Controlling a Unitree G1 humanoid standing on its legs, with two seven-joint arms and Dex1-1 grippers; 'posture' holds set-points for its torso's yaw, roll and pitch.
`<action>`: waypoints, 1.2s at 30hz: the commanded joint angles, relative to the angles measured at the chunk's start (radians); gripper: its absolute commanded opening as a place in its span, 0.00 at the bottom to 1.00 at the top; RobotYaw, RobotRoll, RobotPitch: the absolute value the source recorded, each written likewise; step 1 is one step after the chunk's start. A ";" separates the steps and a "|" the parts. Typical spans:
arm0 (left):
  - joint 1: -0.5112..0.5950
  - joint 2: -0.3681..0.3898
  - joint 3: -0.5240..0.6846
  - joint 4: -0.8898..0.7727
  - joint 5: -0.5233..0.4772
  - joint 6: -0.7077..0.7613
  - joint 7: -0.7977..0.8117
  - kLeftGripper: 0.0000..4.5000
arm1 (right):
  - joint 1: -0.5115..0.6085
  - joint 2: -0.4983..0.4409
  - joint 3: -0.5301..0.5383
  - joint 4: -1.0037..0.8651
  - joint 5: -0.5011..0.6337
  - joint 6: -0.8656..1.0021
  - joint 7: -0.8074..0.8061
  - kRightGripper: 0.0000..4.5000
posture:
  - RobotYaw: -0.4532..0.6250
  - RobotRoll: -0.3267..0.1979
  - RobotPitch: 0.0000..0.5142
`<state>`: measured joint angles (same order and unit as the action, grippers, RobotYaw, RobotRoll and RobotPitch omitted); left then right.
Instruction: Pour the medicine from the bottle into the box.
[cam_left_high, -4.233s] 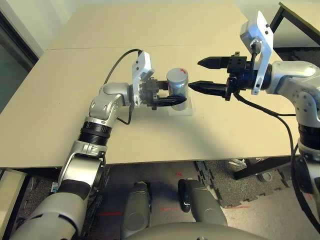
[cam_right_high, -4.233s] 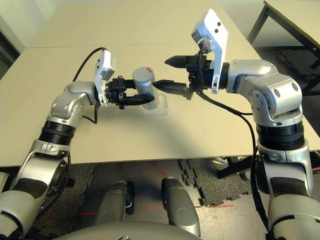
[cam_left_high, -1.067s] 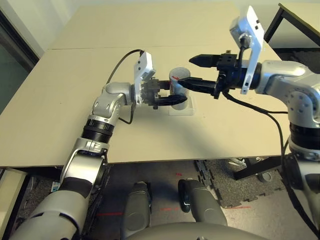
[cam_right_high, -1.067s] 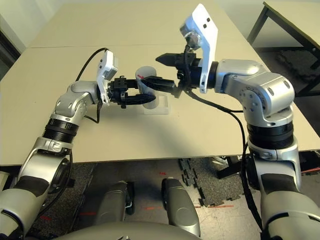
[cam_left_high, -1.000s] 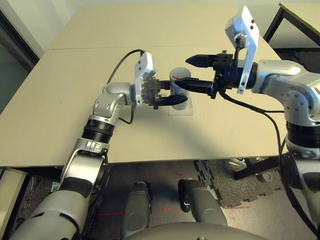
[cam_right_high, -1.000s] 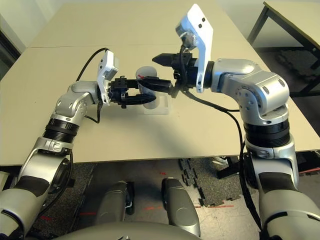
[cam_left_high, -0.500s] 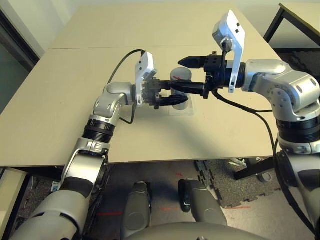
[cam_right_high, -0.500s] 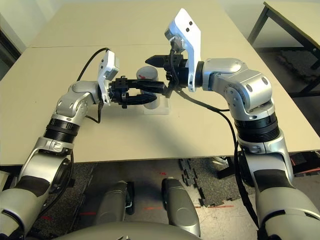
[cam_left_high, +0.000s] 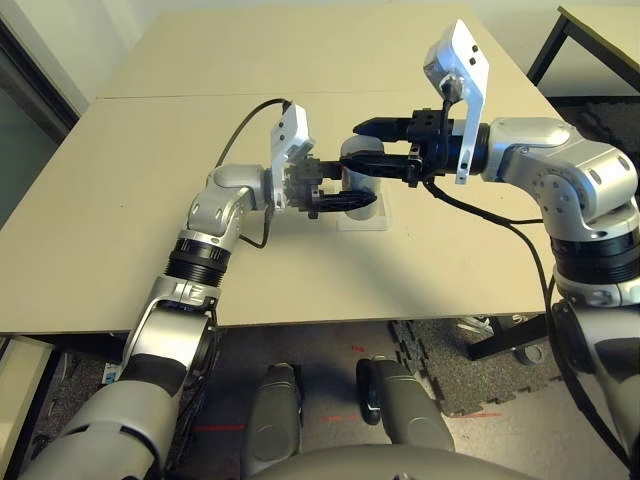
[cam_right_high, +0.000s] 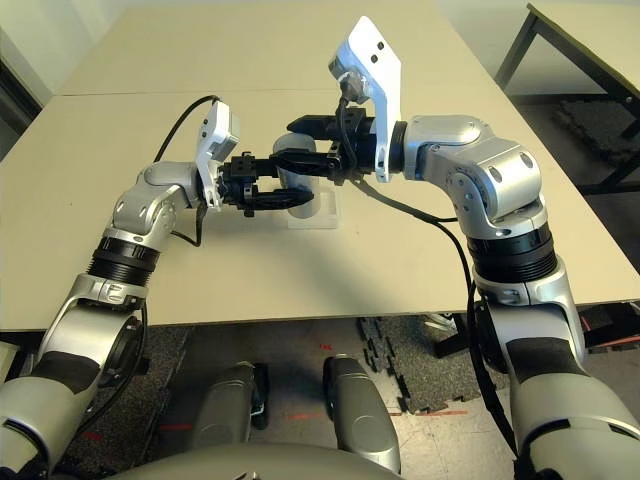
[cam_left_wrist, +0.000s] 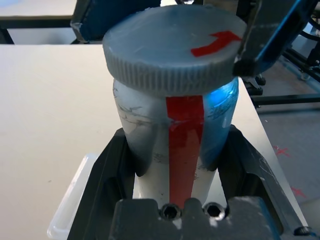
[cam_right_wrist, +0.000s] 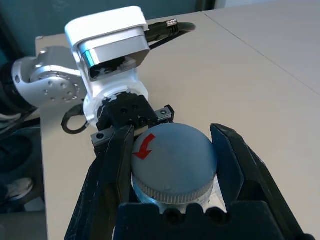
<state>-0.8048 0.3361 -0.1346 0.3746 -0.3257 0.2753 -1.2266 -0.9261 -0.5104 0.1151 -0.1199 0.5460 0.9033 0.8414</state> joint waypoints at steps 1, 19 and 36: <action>0.028 0.006 -0.045 0.009 0.036 0.002 -0.014 0.56 | -0.089 0.011 -0.071 0.021 0.022 -0.011 -0.017 0.57 | 0.25 0.62 0.22; -0.086 -0.057 0.134 0.220 0.101 -0.166 0.439 0.56 | -0.029 0.114 -0.119 0.242 -0.155 -0.217 -0.240 0.57 | 0.26 0.62 0.21; -0.067 -0.174 0.245 0.581 0.197 -0.495 0.940 0.56 | 0.057 0.238 -0.189 0.794 -0.368 -0.707 -0.536 0.57 | 0.29 0.62 0.16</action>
<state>-0.8576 0.1692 0.0998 0.9260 -0.1364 -0.1939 -0.3104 -0.8780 -0.2760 -0.0553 0.6366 0.1928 0.2386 0.3174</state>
